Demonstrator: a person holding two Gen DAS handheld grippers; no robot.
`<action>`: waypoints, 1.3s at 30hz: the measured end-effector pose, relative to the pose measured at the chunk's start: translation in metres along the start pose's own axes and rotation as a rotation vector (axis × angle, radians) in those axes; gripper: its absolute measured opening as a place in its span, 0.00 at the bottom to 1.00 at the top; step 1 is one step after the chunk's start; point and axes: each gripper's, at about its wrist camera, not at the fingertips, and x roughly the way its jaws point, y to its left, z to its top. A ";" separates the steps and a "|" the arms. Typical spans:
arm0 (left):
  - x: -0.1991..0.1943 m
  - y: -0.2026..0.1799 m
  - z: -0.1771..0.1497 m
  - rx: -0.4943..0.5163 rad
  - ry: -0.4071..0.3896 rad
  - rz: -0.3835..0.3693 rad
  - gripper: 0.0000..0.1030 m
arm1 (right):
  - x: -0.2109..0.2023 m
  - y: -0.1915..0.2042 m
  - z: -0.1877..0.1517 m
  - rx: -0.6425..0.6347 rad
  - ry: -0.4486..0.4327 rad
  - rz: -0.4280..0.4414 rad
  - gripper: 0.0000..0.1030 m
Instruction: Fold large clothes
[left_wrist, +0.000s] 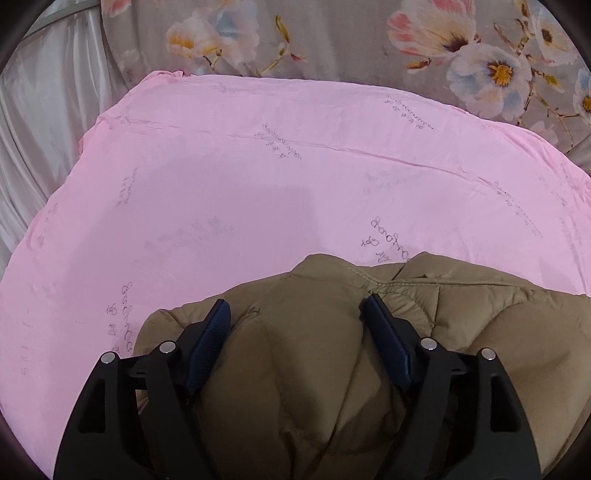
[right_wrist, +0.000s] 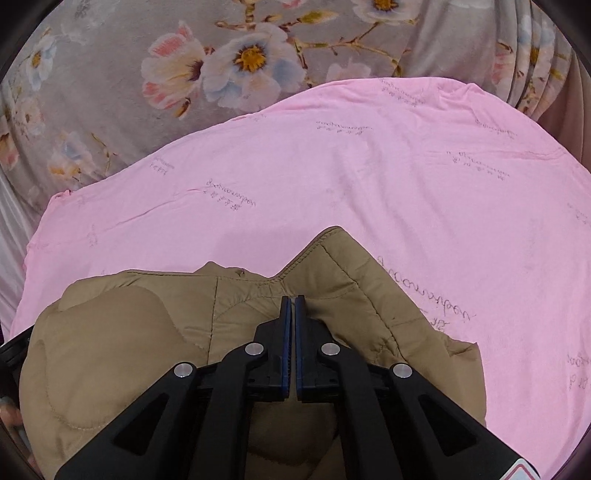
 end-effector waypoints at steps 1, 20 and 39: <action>0.003 0.001 0.000 -0.006 0.005 -0.005 0.74 | 0.002 -0.001 -0.001 0.009 0.003 0.008 0.00; 0.013 -0.006 0.004 0.017 0.027 0.055 0.78 | 0.010 0.000 -0.003 -0.006 0.012 -0.021 0.00; -0.044 -0.076 -0.024 0.083 -0.048 0.037 0.77 | -0.034 0.112 -0.041 -0.254 -0.075 0.040 0.10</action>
